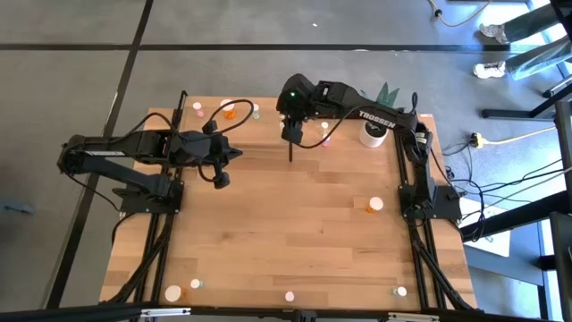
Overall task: Pick and place medicine bottles onto shelf by color
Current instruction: Put the bottom yellow pill bottle on the shelf aligned with the other yellow pill bottle
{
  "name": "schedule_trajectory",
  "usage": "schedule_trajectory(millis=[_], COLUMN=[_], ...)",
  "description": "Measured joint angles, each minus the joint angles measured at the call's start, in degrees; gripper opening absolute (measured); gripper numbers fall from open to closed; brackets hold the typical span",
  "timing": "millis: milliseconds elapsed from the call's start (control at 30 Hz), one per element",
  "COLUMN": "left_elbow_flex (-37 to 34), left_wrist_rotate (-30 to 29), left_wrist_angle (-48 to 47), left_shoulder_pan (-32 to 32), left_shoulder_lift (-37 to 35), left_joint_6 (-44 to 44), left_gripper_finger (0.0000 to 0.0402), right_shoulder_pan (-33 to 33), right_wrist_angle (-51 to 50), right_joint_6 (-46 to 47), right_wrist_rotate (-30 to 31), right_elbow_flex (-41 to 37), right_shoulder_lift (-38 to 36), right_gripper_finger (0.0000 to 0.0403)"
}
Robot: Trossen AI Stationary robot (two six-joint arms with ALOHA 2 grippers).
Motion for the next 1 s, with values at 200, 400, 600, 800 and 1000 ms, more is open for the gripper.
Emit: schedule_trajectory(millis=[200,400,600,800,1000], left_elbow_flex=[-0.01,0.01,-0.01,0.0,0.01], left_wrist_rotate=[0.0,0.0,0.0,0.0,0.0], left_wrist_angle=[0.0,0.0,0.0,0.0,0.0], left_shoulder_pan=[-0.01,0.0,-0.02,-0.02,0.0], left_shoulder_lift=[0.0,0.0,0.02,0.01,0.0], left_joint_6=[0.0,0.0,0.0,-0.04,-0.17], left_gripper_finger=[0.0,0.0,0.0,0.0,0.0], right_shoulder_pan=[0.11,0.46,0.79,0.76,0.76], right_wrist_angle=[-7.13,-10.95,-8.43,-2.2,-1.1], right_joint_6=[0.0,-0.26,-0.44,-1.55,-2.87], right_wrist_rotate=[-2.58,-10.83,-14.42,-14.37,-12.11], right_elbow_flex=[4.25,4.02,0.48,-4.46,-6.84], right_shoulder_lift=[-0.04,-0.07,-0.08,-0.09,-0.09], right_gripper_finger=[0.015,0.0099,0.0018,0.0013,0.0005])
